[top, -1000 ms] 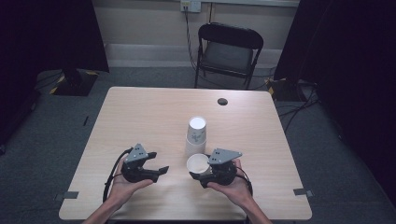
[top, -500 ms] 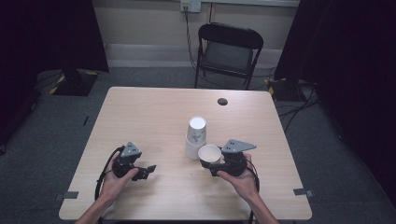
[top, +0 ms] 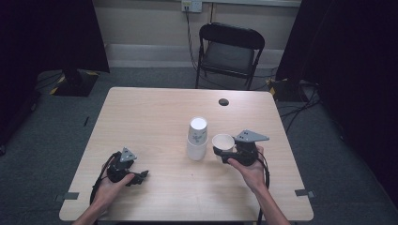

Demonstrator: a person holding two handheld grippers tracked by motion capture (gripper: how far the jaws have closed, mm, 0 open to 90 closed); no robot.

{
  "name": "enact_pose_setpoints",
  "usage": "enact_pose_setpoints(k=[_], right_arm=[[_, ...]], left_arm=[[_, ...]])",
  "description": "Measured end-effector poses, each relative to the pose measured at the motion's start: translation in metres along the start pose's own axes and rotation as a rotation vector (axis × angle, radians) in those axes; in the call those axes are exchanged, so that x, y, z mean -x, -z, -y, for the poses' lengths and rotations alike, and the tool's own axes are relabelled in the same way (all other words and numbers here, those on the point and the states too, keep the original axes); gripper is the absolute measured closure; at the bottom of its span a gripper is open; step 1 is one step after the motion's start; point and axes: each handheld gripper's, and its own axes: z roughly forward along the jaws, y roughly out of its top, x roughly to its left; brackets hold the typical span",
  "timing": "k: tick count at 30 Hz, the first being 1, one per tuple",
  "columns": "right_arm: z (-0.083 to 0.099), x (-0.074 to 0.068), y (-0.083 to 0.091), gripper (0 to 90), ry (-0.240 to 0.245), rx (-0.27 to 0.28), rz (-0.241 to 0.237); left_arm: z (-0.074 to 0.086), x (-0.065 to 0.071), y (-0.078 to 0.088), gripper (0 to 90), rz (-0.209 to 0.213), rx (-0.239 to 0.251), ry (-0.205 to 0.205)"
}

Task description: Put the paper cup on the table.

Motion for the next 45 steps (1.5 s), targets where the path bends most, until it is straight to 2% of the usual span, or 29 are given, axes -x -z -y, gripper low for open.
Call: enact_pose_setpoints(k=[4,6,10,12,15,19,28,30,33,41,45], right_arm=[[-0.002,0.013,-0.004,27.9,-0.018,0.012,0.028],[-0.002,0.017,-0.006,27.9,-0.019,0.007,0.039],[-0.002,0.028,-0.011,27.9,-0.026,-0.003,0.064],[-0.003,0.033,-0.012,27.9,-0.032,-0.001,0.079],[-0.004,0.041,-0.017,27.7,-0.032,-0.004,0.108],[-0.002,0.049,-0.028,27.0,-0.061,-0.006,0.139],[-0.007,0.061,-0.053,27.2,-0.080,-0.031,0.178],[-0.008,0.064,-0.058,27.2,-0.080,-0.036,0.187],[-0.007,0.067,-0.065,27.3,-0.091,-0.046,0.192],[0.000,0.069,-0.074,27.8,-0.110,-0.056,0.206],[0.005,0.066,-0.072,27.9,-0.115,-0.049,0.210]], left_arm=[[0.007,-0.003,0.004,16.5,-0.010,0.011,-0.001],[0.011,-0.005,0.006,16.0,0.001,0.019,0.023],[0.020,-0.008,0.008,15.6,0.016,0.064,0.003],[0.022,-0.009,0.005,12.7,0.019,0.088,0.008],[0.021,-0.010,0.005,9.9,0.014,0.084,0.005],[0.021,-0.009,0.004,8.6,0.013,0.088,0.017],[0.020,-0.011,0.003,7.3,0.019,0.083,0.014],[0.019,-0.011,0.003,6.3,0.015,0.074,0.003],[0.019,-0.011,0.002,5.8,0.015,0.080,0.011],[0.018,-0.011,0.001,3.9,0.009,0.074,0.009],[0.018,-0.012,0.000,3.9,0.009,0.074,0.009]])
